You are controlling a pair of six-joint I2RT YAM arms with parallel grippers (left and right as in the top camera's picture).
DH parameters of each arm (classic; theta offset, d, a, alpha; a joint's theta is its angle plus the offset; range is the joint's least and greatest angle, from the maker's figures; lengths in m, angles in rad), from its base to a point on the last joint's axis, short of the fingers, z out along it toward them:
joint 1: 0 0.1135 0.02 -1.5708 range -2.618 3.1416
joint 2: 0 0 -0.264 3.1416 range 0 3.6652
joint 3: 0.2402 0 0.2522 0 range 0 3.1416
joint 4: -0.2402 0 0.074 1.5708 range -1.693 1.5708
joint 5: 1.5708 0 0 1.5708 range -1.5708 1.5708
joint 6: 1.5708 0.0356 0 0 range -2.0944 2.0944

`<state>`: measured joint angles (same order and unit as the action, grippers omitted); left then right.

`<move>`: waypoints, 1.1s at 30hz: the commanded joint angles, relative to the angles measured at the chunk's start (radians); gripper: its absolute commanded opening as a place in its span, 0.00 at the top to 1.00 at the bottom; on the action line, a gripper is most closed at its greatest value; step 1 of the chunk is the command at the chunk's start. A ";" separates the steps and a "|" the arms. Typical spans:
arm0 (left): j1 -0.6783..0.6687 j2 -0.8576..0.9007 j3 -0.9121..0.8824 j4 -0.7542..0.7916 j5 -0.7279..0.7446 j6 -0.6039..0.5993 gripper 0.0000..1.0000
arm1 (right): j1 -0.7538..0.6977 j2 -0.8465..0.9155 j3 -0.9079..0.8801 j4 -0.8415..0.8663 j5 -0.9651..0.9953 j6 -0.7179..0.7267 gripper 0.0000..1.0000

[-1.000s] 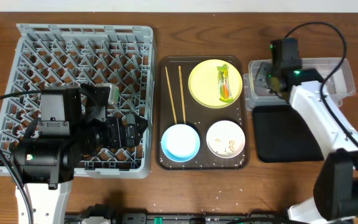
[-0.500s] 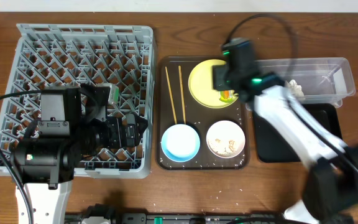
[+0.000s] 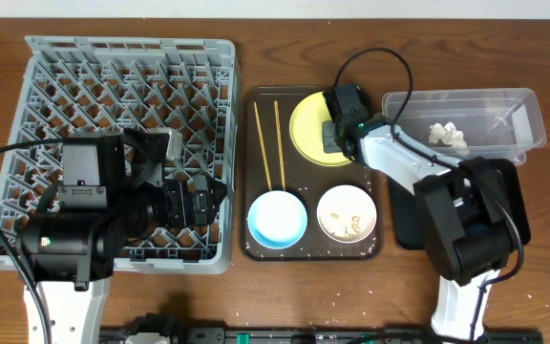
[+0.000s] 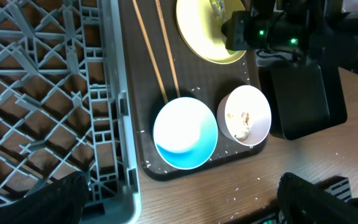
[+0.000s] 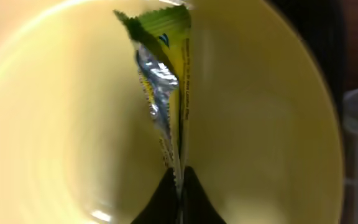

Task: Sort waste into correct bins and load items into the dishwasher
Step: 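Grasp the green snack wrapper and drop it into the clear bin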

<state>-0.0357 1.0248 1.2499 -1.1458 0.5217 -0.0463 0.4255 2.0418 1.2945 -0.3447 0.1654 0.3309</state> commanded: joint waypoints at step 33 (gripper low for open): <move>-0.004 0.000 0.016 -0.002 0.010 0.020 0.02 | -0.272 -0.666 0.042 -0.553 -0.370 0.066 0.53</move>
<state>-0.0357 1.0248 1.2499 -1.1454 0.5220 -0.0441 0.0902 1.4563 1.3159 -0.8291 -0.1066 0.4847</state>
